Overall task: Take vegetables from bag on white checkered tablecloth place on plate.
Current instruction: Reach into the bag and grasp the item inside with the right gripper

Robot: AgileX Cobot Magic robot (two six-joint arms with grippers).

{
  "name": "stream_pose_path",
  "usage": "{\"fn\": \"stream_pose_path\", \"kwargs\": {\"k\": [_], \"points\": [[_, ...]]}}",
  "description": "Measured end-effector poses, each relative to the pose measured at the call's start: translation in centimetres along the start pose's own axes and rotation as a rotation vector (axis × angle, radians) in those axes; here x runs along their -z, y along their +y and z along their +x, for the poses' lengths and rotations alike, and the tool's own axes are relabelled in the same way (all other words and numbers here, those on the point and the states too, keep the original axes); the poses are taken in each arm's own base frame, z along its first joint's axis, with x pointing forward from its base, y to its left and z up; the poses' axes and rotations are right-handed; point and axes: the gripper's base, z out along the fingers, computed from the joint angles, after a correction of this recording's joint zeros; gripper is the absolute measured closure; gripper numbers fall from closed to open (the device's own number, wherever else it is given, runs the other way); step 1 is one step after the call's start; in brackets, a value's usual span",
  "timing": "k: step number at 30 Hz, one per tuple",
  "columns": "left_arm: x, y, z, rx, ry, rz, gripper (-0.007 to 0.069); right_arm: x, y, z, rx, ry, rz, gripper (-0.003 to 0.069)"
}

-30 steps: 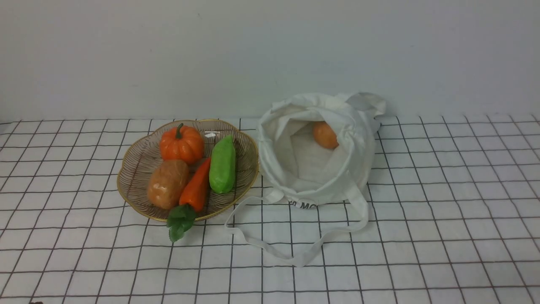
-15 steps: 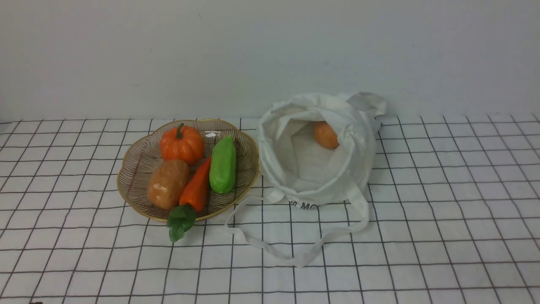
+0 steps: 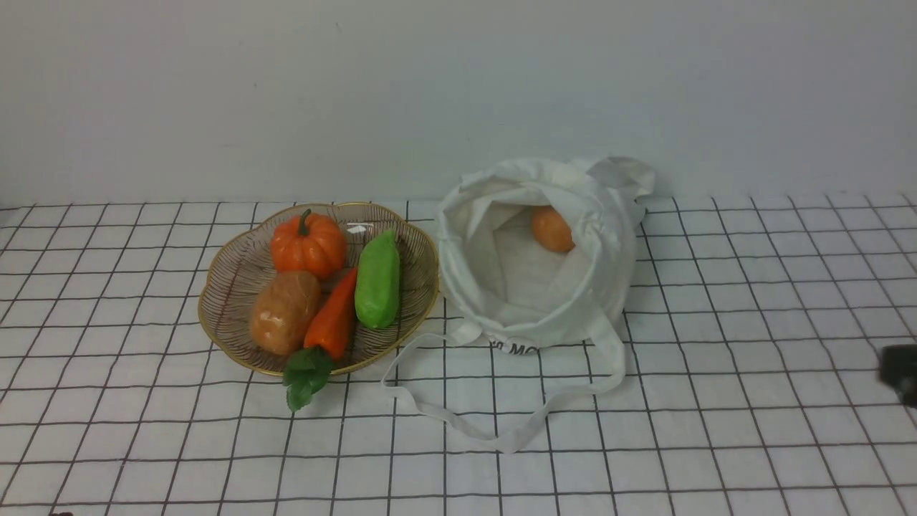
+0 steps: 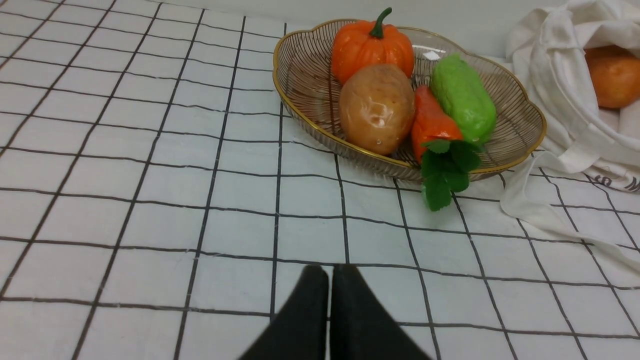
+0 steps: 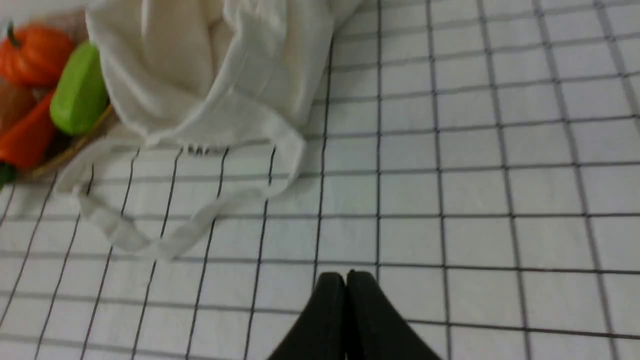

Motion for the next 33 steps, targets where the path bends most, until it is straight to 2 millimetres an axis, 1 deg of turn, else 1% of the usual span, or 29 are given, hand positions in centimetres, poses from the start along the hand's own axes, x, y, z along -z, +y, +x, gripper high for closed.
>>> {"fn": "stream_pose_path", "kwargs": {"k": [1, 2, 3, 7, 9, 10, 11, 12, 13, 14, 15, 16, 17, 18, 20, 22, 23, 24, 25, 26, 30, 33], "points": [[0.0, 0.0, 0.0, 0.000, 0.000, 0.000, 0.0632, -1.4, 0.5, -0.3, 0.028, 0.052, -0.044, 0.0670], [0.0, 0.0, 0.0, 0.000, 0.000, 0.000, 0.0632, -2.2, 0.9, -0.5, 0.044, 0.079, -0.071, 0.0670], [0.0, 0.0, 0.0, 0.000, 0.000, 0.000, 0.0632, -3.9, 2.0, -1.0, 0.089, 0.132, -0.124, 0.0670], [0.0, 0.0, 0.0, 0.000, 0.000, 0.000, 0.0632, -7.8, 4.7, -2.5, 0.176, 0.196, -0.188, 0.0666], [0.0, 0.0, 0.0, 0.000, 0.000, 0.000, 0.0632, -10.1, 6.5, -3.8, 0.218, 0.201, -0.195, 0.0659], [0.0, 0.0, 0.0, 0.000, 0.000, 0.000, 0.0632, -10.6, 7.1, -4.4, 0.223, 0.194, -0.196, 0.0655], [0.0, 0.0, 0.0, 0.000, 0.000, 0.000, 0.0632, -11.6, 7.8, -4.8, 0.234, 0.198, -0.195, 0.0648], [0.0, 0.0, 0.0, 0.000, 0.000, 0.000, 0.0632, -12.1, 8.1, -4.7, 0.244, 0.206, -0.193, 0.0647], [0.0, 0.0, 0.0, 0.000, 0.000, 0.000, 0.0632, -13.8, 9.4, -5.3, 0.264, 0.215, -0.188, 0.0631], [0.0, 0.0, 0.0, 0.000, 0.000, 0.000, 0.0632, -14.0, 9.5, -5.3, 0.273, 0.216, -0.187, 0.0629], [0.0, 0.0, 0.0, 0.000, 0.000, 0.000, 0.0632, -15.5, 10.6, -5.8, 0.297, 0.217, -0.181, 0.0605], [0.0, 0.0, 0.0, 0.000, 0.000, 0.000, 0.0632, -16.3, 11.0, -5.7, 0.309, 0.227, -0.174, 0.0595], [0.0, 0.0, 0.0, 0.000, 0.000, 0.000, 0.0632, -17.4, 11.8, -6.2, 0.329, 0.220, -0.167, 0.0570], [0.0, 0.0, 0.0, 0.000, 0.000, 0.000, 0.0632, -18.2, 12.1, -6.2, 0.340, 0.226, -0.159, 0.0558], [0.0, 0.0, 0.0, 0.000, 0.000, 0.000, 0.0632, -19.8, 12.9, -7.1, 0.355, 0.210, -0.142, 0.0515], [0.0, 0.0, 0.0, 0.000, 0.000, 0.000, 0.0632, -21.8, 13.2, -7.9, 0.371, 0.196, -0.112, 0.0453], [0.0, 0.0, 0.0, 0.000, 0.000, 0.000, 0.0632, -22.0, 13.2, -8.0, 0.377, 0.193, -0.109, 0.0447], [0.0, 0.0, 0.0, 0.000, 0.000, 0.000, 0.0632, -23.2, 13.4, -8.5, 0.395, 0.181, -0.090, 0.0411], [0.0, 0.0, 0.0, 0.000, 0.000, 0.000, 0.0632, -24.0, 13.5, -8.9, 0.404, 0.169, -0.076, 0.0369], [0.0, 0.0, 0.0, 0.000, 0.000, 0.000, 0.0632, -25.2, 13.4, -8.8, 0.407, 0.168, -0.059, 0.0333], [0.0, 0.0, 0.0, 0.000, 0.000, 0.000, 0.0632, -27.7, 13.2, -8.9, 0.424, 0.151, -0.011, 0.0232], [0.0, 0.0, 0.0, 0.000, 0.000, 0.000, 0.0632, -29.7, 12.2, -8.9, 0.399, 0.139, 0.059, 0.0149]]}}
